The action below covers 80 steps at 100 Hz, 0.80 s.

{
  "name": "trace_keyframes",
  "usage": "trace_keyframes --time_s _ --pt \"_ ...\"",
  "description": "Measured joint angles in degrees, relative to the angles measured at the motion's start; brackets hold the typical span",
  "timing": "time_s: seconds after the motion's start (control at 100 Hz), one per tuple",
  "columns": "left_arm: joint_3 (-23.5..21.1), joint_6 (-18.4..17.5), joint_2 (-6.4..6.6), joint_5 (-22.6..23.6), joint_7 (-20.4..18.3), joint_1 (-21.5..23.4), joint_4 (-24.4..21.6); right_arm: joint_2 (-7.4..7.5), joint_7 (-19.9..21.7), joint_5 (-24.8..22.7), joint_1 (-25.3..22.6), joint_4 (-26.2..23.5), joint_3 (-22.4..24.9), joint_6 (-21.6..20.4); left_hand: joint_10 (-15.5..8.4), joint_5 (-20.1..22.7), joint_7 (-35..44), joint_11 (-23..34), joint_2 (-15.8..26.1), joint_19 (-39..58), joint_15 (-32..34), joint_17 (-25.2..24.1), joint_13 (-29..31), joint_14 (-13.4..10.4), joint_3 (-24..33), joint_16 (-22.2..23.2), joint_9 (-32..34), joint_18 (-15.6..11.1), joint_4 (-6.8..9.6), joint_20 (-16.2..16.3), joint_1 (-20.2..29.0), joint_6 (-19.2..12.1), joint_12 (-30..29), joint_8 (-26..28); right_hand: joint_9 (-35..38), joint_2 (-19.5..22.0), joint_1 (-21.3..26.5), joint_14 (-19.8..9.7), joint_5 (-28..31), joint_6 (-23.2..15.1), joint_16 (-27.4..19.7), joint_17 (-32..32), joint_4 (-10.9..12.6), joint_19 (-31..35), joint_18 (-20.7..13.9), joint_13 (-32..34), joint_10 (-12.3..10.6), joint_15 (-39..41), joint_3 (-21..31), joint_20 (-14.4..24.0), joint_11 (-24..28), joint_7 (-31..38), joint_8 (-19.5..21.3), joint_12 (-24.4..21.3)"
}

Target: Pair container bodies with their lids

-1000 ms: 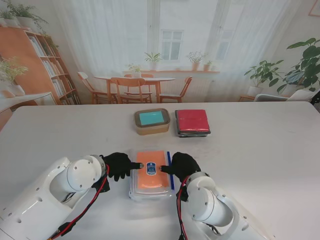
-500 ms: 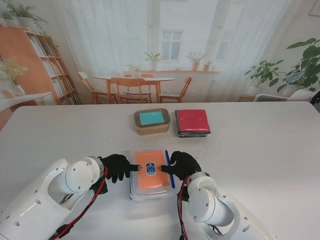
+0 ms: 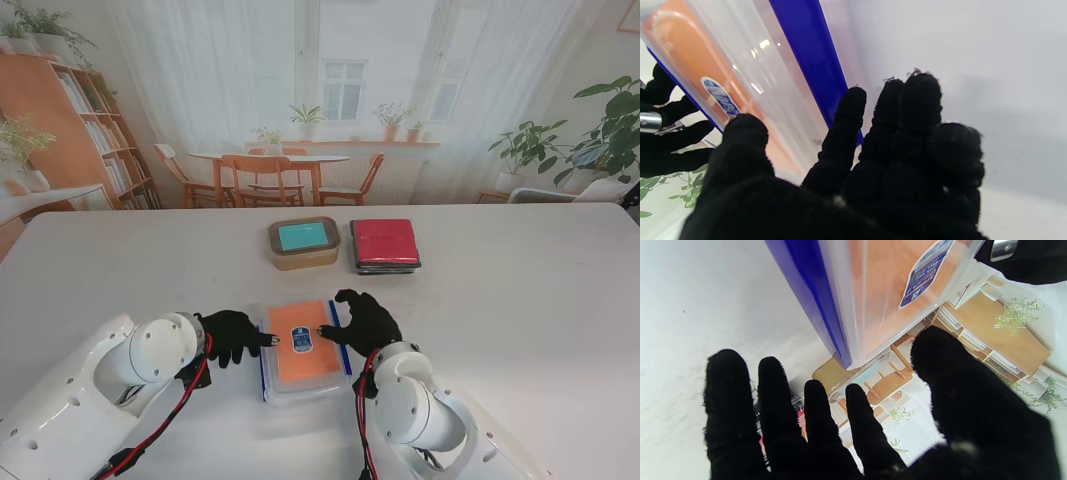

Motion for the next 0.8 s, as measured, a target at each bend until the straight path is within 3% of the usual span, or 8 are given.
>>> trace_keyframes --time_s 0.21,0.36,0.47,0.55,0.58,0.67,0.8 --pt "-1.97 -0.07 -0.38 0.49 2.05 1.74 -0.32 -0.08 2.48 3.94 1.46 0.63 -0.55 2.27 -0.01 -0.05 -0.02 0.0 -0.28 0.0 0.0 0.03 0.02 -0.02 0.0 0.0 0.0 -0.01 0.0 -0.03 0.0 0.0 -0.49 0.0 -5.62 -1.81 0.0 1.14 -5.27 -5.57 -1.42 -2.46 0.0 -4.2 2.27 -2.03 -1.13 -3.71 -0.16 -0.62 -4.59 -1.99 -1.65 -3.14" --pt "-2.97 -0.1 -0.51 1.06 2.75 2.63 -0.69 0.17 5.64 3.72 3.31 1.45 -1.88 3.34 -0.01 -0.83 -0.19 0.0 -1.34 0.0 0.0 0.04 0.03 -0.04 0.0 -0.01 0.0 -0.02 0.0 -0.04 0.0 0.0 -0.5 0.0 -5.64 -2.74 0.0 1.28 -10.73 -9.44 -1.49 -5.41 0.0 -5.6 2.76 -4.79 -4.17 -4.38 -0.46 -0.71 -14.85 -1.53 -5.05 -7.99" --pt "-4.1 -0.1 -0.71 1.44 3.44 3.6 -1.18 0.47 6.5 3.49 4.9 2.18 -3.22 3.55 -0.02 -1.48 -0.2 0.0 -1.35 0.0 0.0 0.06 0.04 -0.04 0.0 -0.03 0.0 -0.02 0.0 -0.05 0.0 0.0 -0.52 0.0 -5.65 -3.42 0.0 1.28 -11.08 -9.63 -1.44 -6.56 0.0 -5.6 2.76 -6.79 -5.94 -4.36 -0.49 -0.71 -22.65 -10.14 -8.61 -8.87" --pt "-5.18 -0.11 -0.91 1.83 4.27 4.66 -1.7 0.48 6.53 3.37 5.85 2.73 -3.94 3.69 -0.04 -1.5 -0.2 0.0 -1.35 0.0 0.0 0.05 0.04 -0.04 0.0 -0.21 0.0 -0.03 0.0 -0.14 0.0 0.14 -0.56 0.0 -5.69 -3.56 0.0 1.26 -10.75 -9.22 -1.44 -6.05 0.0 -5.61 2.76 -6.68 -6.59 -4.28 -0.49 -0.71 -27.07 -22.3 -2.49 -7.53" --pt "-5.6 -0.11 -0.99 1.96 4.74 5.12 -1.91 0.48 6.61 3.26 6.18 2.94 -4.21 3.76 -0.05 -1.54 -0.2 0.0 -1.35 0.0 0.0 0.05 0.04 -0.05 0.0 -0.33 0.0 -0.02 0.0 -0.39 0.0 0.7 -0.57 0.0 -6.4 -3.56 0.0 1.23 -10.75 -9.17 -1.41 -5.65 0.0 -5.61 2.76 -6.68 -6.69 -4.12 -0.49 -0.71 -29.02 -23.96 -1.39 -7.4" --pt "-6.81 0.22 -1.28 2.15 6.93 6.73 -2.63 0.48 6.98 3.2 7.2 3.55 -5.0 4.03 -0.51 -2.41 -0.2 -0.03 -1.35 -0.72 -0.39 -0.95 -0.39 -0.06 0.0 -0.97 -0.55 -0.02 0.0 -0.71 0.0 2.49 -0.7 0.0 -6.27 -4.22 0.0 0.69 -10.46 -8.59 -0.8 -2.83 0.0 -5.29 1.24 -6.29 -7.25 -1.94 -0.49 -0.7 -31.59 -26.22 -1.29 -3.18" --pt "-8.19 2.69 -1.89 1.45 10.46 9.38 -3.59 0.37 7.2 3.32 8.29 4.54 -5.92 4.17 -0.43 -6.74 -3.61 -3.69 -1.35 -9.74 -8.15 -10.15 -8.36 1.47 0.0 -3.01 -5.93 0.3 0.0 0.26 -0.02 5.38 -2.61 -2.09 -8.66 -4.4 0.0 -0.09 -10.46 -8.47 1.42 3.07 0.0 -0.97 -3.8 -0.96 -7.33 4.63 -0.5 -0.58 -34.44 -26.36 -4.07 5.09"
